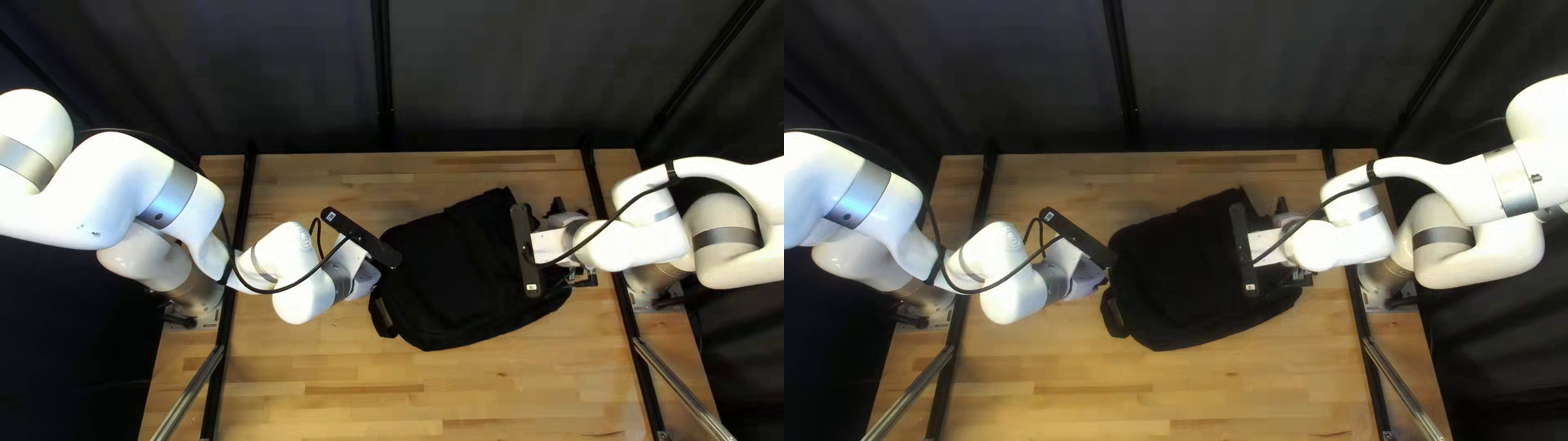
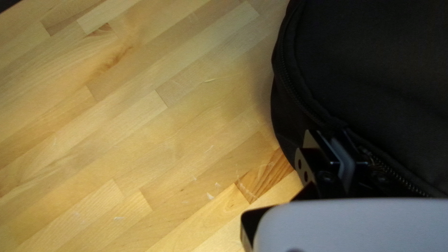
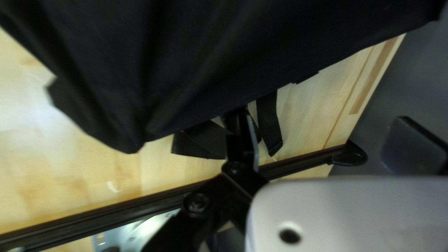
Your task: Remove a lunch box from a kids backpack
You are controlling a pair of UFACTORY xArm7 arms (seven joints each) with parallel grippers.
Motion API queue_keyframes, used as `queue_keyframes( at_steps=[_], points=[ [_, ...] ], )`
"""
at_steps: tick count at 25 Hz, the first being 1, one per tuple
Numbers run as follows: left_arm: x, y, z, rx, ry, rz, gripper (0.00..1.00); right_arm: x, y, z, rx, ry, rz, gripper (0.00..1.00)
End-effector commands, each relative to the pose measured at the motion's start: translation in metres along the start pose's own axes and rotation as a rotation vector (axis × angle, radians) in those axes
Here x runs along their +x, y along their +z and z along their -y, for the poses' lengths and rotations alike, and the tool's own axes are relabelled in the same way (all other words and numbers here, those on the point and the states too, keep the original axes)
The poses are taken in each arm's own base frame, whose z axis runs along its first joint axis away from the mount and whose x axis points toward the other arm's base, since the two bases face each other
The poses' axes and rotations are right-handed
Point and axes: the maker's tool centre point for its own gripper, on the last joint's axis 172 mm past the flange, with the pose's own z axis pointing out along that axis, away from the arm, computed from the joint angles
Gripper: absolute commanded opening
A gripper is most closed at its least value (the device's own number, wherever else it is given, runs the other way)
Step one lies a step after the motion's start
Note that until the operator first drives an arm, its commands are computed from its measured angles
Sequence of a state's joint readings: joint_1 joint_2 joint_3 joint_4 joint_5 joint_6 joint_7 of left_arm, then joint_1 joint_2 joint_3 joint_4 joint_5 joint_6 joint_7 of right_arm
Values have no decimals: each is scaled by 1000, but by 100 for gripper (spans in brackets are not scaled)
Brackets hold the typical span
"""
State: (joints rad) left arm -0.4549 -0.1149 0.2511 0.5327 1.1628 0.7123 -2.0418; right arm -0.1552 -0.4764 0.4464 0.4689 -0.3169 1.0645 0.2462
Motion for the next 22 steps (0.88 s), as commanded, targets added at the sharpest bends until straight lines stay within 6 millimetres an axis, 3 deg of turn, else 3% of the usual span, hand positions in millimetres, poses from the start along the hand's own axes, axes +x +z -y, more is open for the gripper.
queue_keyframes(
  at_steps=[1,3,7,10,14,22],
  points=[
    [-1,0,1,1,1,2,0,49,-24,65,34,37,-49,100],
    [-3,0,0,1,1,3,0,63,-24,81,49,51,-77,100],
    [-8,3,-2,-1,-1,3,0,119,-28,113,104,73,-155,100],
    [-10,2,-2,-2,-2,0,0,150,-31,122,142,108,-196,100],
    [-10,3,-3,-5,-2,-4,0,190,-19,129,175,196,-194,100],
    [-10,2,0,-6,0,-5,0,202,-25,129,150,337,-131,100]
  ],
)
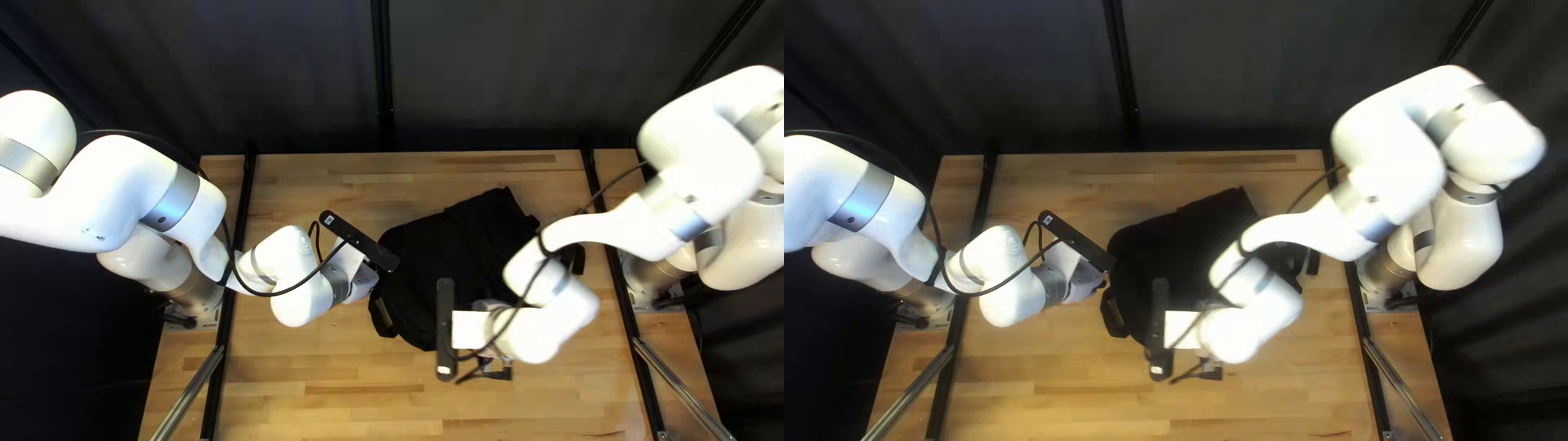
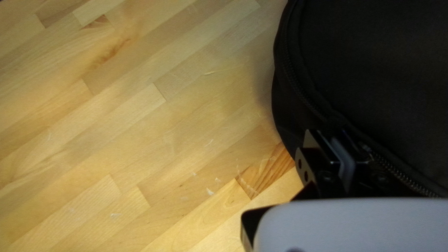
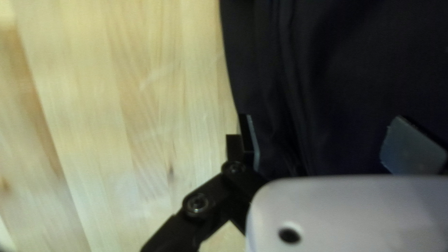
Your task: Remove a lunch box from a kids backpack
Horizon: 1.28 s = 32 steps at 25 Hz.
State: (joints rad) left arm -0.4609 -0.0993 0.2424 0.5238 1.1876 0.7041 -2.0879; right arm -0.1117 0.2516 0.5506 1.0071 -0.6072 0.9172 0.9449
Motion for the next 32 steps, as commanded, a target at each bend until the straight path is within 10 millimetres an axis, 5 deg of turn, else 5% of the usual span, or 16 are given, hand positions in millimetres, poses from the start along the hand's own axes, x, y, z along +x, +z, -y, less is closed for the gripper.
queue_keyframes(
  at_steps=[1,7,16,22,29,30,32],
  points=[
    [0,0,2,0,1,-1,0,8,-4,9,-28,27,-9,100],
    [1,1,3,-1,-1,-2,0,40,-5,32,-97,-54,-77,100],
    [3,0,2,-5,0,-1,0,65,18,32,-165,-179,-152,100],
    [2,2,2,-7,0,-1,0,92,19,24,-214,-271,-191,71],
    [0,2,3,-10,0,-2,0,112,13,5,-282,-359,-209,70],
    [0,3,3,-11,0,-2,0,112,14,2,-288,-366,-208,61],
    [-1,3,4,-11,-1,-3,0,110,15,-3,-297,-375,-204,6]
  ],
)
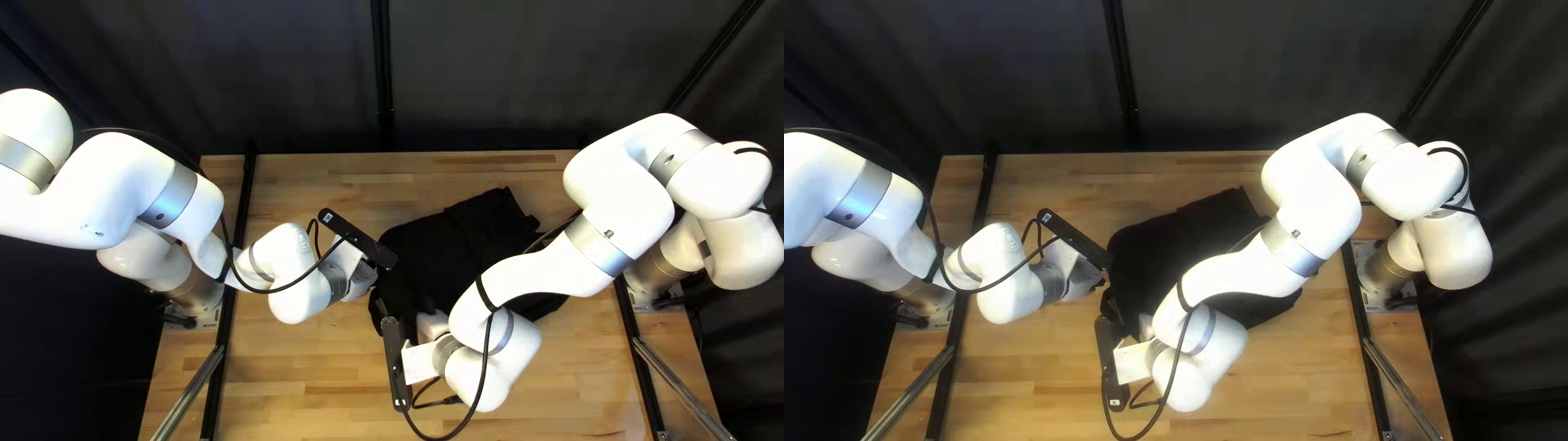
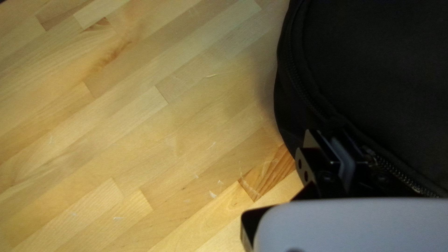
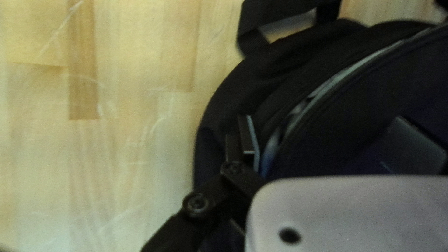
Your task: Remove a lunch box from a kids backpack
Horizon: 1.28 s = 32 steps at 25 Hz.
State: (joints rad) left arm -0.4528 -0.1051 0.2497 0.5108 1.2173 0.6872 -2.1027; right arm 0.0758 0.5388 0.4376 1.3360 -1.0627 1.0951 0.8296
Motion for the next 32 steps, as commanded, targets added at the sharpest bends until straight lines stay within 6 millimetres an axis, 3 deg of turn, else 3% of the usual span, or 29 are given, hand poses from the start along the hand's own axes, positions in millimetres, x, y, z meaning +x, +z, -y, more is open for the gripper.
queue_keyframes(
  at_steps=[1,6,15,22,32],
  points=[
    [-1,1,2,-1,-1,-1,0,-5,4,-10,-19,-24,5,0],
    [-1,3,5,-3,-4,-1,0,-9,-2,-12,-28,-37,15,0],
    [6,6,6,-9,-8,0,0,-9,-18,25,10,-44,1,0],
    [7,3,0,-17,0,4,0,-21,-37,33,23,-55,-5,0],
    [12,4,-8,-35,12,13,0,-12,-45,39,62,-66,-53,0]
  ],
)
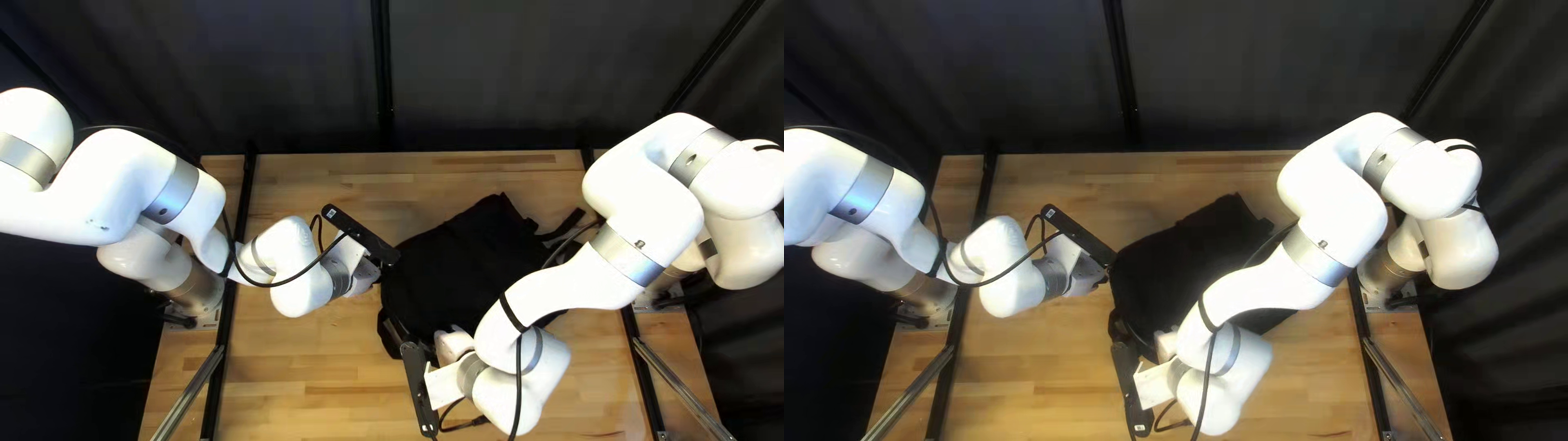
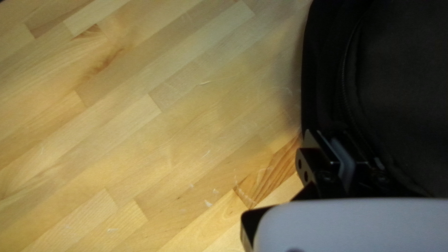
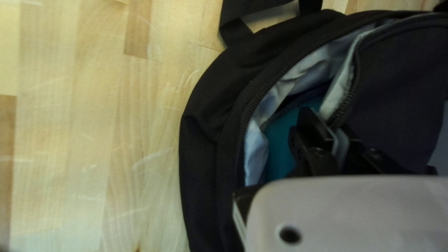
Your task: Remove a lunch box from a kids backpack
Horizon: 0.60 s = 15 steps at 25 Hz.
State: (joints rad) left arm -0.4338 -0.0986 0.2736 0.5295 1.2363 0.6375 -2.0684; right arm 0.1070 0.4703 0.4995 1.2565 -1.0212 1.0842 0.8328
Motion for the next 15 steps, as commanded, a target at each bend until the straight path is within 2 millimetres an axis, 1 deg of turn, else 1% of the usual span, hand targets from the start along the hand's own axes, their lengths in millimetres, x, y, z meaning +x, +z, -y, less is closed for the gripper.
queue_keyframes(
  at_steps=[1,15],
  points=[
    [1,1,-1,-7,4,4,0,6,-1,-2,15,-7,-18,0],
    [9,4,2,-20,8,18,0,10,-4,9,31,-56,-53,0]
  ],
)
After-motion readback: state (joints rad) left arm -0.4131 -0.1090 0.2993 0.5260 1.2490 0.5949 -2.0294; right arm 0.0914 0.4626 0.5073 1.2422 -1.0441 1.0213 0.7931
